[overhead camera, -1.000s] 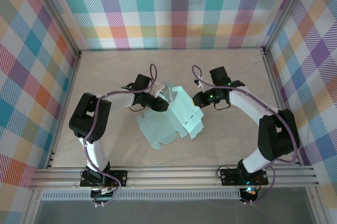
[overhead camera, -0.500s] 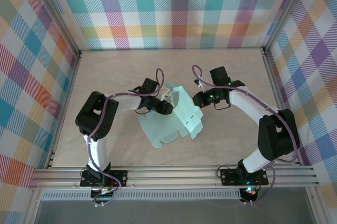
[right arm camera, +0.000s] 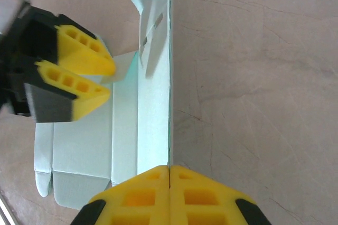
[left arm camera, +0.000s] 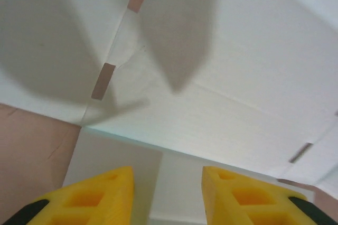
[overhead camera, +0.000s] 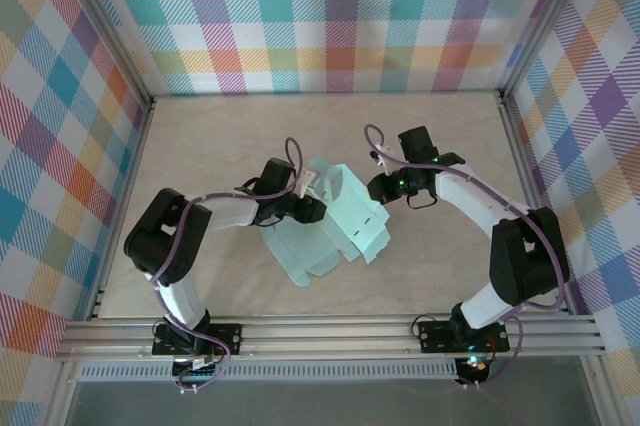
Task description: Fold the paper box
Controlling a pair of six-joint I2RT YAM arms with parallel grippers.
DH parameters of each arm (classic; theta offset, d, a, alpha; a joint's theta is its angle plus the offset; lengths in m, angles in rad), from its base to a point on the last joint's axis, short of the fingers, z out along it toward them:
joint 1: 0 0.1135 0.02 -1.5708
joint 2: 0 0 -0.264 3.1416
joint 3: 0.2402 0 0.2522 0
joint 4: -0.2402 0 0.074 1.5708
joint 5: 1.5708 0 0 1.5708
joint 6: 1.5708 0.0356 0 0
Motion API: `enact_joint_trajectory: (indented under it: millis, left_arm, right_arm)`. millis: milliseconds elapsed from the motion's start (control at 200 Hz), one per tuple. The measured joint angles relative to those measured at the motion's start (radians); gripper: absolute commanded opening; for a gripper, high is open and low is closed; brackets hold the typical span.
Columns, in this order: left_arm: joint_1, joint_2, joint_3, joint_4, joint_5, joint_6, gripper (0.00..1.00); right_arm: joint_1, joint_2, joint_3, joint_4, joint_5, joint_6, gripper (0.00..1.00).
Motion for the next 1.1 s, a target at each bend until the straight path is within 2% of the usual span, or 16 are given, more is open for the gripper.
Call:
enact_joint_trajectory:
  millis: [170,300,460,635,920,975,1035,1100]
  left_arm:
    - [0.006,-0.091,-0.001,0.02,0.009,0.002,0.41]
    - [0.011,-0.116,0.028,0.007,0.003,0.045,0.49]
    - [0.019,-0.096,0.168,-0.095,-0.001,0.152,0.51]
    - [0.043,-0.002,0.352,-0.199,0.012,0.268,0.49]
    - [0.043,0.13,0.498,-0.392,0.025,0.388,0.39]
    - [0.043,0.149,0.517,-0.422,0.024,0.402,0.34]
    - [0.039,0.166,0.535,-0.448,0.024,0.415,0.2]
    - [0.037,0.181,0.556,-0.473,0.026,0.426,0.18]
  right_arm:
    - [0.0,0.0,0.0,0.0,0.011,-0.004,0.0]
    - [0.0,-0.002,0.0,-0.001,0.015,-0.009,0.0]
    - [0.001,-0.005,0.0,-0.001,0.022,-0.011,0.0]
    - [0.003,-0.005,0.0,-0.002,0.021,-0.011,0.0]
    - [0.008,-0.005,0.0,-0.011,0.017,-0.011,0.0]
    - [0.008,-0.005,0.0,-0.014,0.017,-0.011,0.0]
    - [0.009,-0.005,0.0,-0.016,0.017,-0.012,0.0]
    - [0.01,-0.005,0.0,-0.016,0.017,-0.011,0.0]
